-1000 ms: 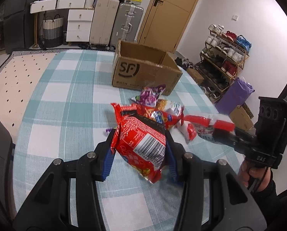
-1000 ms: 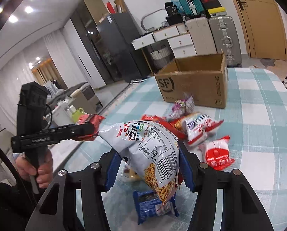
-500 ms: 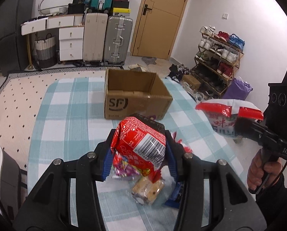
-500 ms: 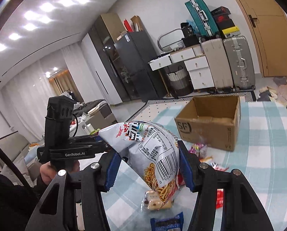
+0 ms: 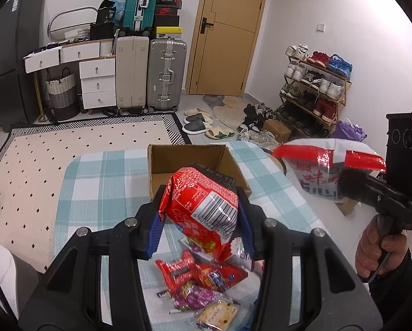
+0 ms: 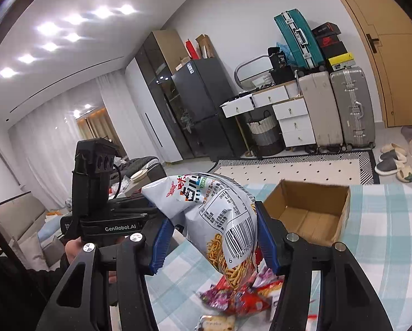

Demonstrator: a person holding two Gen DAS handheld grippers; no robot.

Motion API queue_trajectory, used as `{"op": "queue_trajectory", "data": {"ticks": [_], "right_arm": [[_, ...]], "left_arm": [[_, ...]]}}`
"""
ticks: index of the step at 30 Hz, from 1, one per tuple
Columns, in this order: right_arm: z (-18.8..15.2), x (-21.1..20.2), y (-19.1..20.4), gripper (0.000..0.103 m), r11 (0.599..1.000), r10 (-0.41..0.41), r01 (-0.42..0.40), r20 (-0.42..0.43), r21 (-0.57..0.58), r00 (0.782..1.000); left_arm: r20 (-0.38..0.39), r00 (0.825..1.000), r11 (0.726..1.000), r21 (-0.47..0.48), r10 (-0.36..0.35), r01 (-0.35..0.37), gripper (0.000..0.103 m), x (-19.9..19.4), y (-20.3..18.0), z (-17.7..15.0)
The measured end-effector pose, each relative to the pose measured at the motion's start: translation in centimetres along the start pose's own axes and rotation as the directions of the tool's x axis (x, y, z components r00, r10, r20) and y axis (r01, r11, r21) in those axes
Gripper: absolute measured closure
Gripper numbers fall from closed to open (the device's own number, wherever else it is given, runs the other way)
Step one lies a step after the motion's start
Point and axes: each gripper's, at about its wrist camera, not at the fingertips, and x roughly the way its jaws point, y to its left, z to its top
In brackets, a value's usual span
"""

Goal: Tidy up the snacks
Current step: 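Carry the red bag and white noodle bag over the cardboard box with both grippers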

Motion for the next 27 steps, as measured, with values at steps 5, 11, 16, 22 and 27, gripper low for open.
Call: {"op": "queue_trajectory", "data": {"ticks": [5, 11, 16, 22, 27], "right_arm": [[3.2, 1.3, -1.1, 0.047, 1.0, -0.015, 0.015, 0.015, -0.013, 1.0], [6.4, 3.7, -3.2, 0.047, 0.999, -0.04, 0.04, 0.006, 0.0, 0.999], [7.7, 7.4, -5.7, 0.046, 0.996, -0.095, 0.094, -0.046, -0.007, 0.994], [6.6, 11.6, -9.8, 0.046, 0.987, -0.149, 0.155, -0.126, 0.036, 0.981], [4.5, 14.8, -13.3, 0.046, 0.98, -0.179, 0.193, -0.198, 0.051, 0.964]], "left_arm": [[-0.011, 1.0, 1.0, 0.01, 0.002, -0.002, 0.059, 2.0, 0.1, 3.7], [-0.028, 0.999, 0.999, 0.039, 0.028, -0.027, 0.059, 5.7, 0.4, 8.1], [-0.072, 0.997, 0.999, 0.033, 0.024, -0.021, 0.059, 10.3, 0.8, 11.0], [-0.158, 0.987, 1.0, -0.004, -0.005, 0.004, 0.059, 17.2, 1.1, 12.3], [-0.241, 0.97, 1.0, -0.003, 0.005, -0.006, 0.059, 22.9, 1.6, 11.1]]}}
